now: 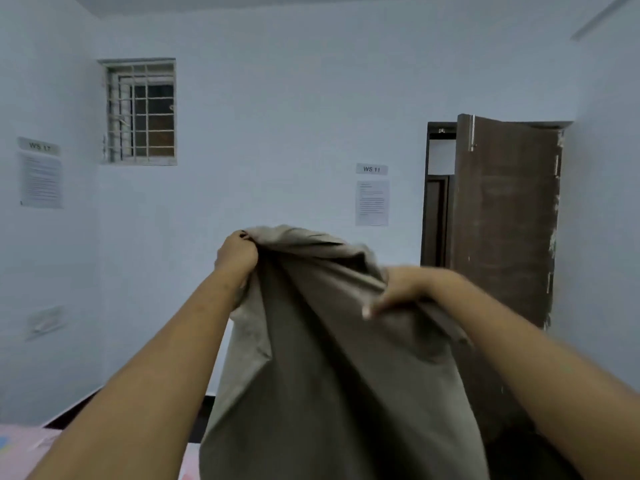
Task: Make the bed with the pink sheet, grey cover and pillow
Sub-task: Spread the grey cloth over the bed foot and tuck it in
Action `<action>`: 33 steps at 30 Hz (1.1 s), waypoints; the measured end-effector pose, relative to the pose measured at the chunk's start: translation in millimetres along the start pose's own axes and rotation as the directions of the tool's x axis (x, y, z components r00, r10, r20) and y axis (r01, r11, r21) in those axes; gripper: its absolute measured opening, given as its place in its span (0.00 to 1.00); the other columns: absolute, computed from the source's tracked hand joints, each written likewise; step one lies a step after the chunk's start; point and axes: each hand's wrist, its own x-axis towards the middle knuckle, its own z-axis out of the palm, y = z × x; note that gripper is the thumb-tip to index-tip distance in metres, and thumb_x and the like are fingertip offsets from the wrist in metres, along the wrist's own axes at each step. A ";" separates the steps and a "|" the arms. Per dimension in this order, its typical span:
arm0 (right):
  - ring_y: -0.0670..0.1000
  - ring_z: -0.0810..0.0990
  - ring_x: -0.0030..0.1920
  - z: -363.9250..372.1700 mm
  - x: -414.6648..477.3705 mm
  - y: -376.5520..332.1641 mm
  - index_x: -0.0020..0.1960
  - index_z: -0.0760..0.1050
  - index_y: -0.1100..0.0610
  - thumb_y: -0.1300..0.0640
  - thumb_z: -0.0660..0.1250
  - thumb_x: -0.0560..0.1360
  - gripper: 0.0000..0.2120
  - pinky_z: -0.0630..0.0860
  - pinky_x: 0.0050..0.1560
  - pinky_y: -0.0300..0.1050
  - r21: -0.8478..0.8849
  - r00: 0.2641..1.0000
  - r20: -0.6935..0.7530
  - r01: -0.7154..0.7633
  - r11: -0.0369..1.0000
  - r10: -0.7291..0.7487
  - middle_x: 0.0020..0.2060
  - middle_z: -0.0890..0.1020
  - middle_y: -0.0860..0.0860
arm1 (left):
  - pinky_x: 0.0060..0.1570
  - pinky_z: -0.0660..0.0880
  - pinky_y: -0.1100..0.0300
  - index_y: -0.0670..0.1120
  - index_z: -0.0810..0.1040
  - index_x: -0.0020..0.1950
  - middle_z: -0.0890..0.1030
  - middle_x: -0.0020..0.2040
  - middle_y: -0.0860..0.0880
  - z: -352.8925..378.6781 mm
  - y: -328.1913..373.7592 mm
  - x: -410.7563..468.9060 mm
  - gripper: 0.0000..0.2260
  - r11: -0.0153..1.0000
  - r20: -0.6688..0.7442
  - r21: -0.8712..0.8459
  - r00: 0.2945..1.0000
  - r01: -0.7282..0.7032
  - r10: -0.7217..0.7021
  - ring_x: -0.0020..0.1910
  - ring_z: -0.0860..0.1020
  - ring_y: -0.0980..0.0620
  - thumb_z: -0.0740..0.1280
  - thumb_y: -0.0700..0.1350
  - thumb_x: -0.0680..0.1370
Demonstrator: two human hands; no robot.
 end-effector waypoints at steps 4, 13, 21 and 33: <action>0.56 0.78 0.58 85.2 11.6 0.1 0.66 0.73 0.57 0.43 0.72 0.68 0.31 0.75 0.61 0.50 -0.212 0.939 0.309 -0.086 0.973 0.150 0.61 0.78 0.54 | 0.61 0.71 0.50 0.42 0.75 0.63 0.77 0.62 0.42 14.3 39.4 -21.6 0.16 0.982 0.117 -0.129 0.981 -0.142 0.157 0.60 0.75 0.42 0.53 0.43 0.80; 0.62 0.76 0.58 -81.5 20.2 -13.9 0.56 0.77 0.63 0.65 0.54 0.77 0.14 0.71 0.55 0.48 0.183 0.623 -0.771 0.020 0.983 0.131 0.57 0.79 0.62 | 0.39 0.68 0.55 0.50 0.63 0.62 0.79 0.49 0.48 -0.8 65.8 -35.2 0.34 0.146 0.551 0.676 0.626 -0.723 0.552 0.47 0.79 0.45 0.72 0.63 0.64; 0.59 0.75 0.54 -143.7 -34.1 -82.1 0.59 0.67 0.56 0.58 0.58 0.77 0.11 0.67 0.45 0.44 0.073 0.632 -0.749 0.376 0.924 -0.198 0.52 0.77 0.57 | 0.47 0.71 0.51 0.46 0.73 0.58 0.79 0.55 0.43 -63.0 118.5 17.7 0.11 0.533 -0.080 0.751 0.748 -0.389 0.659 0.54 0.77 0.40 0.56 0.43 0.79; 0.54 0.83 0.47 -92.9 -56.4 -85.8 0.45 0.83 0.56 0.54 0.76 0.65 0.10 0.79 0.50 0.46 0.566 0.954 0.184 0.094 0.819 -0.236 0.45 0.85 0.55 | 0.36 0.62 0.56 0.43 0.70 0.41 0.76 0.42 0.43 -40.7 152.8 0.5 0.10 0.849 -0.186 -0.090 0.846 -0.521 0.499 0.40 0.69 0.44 0.55 0.46 0.77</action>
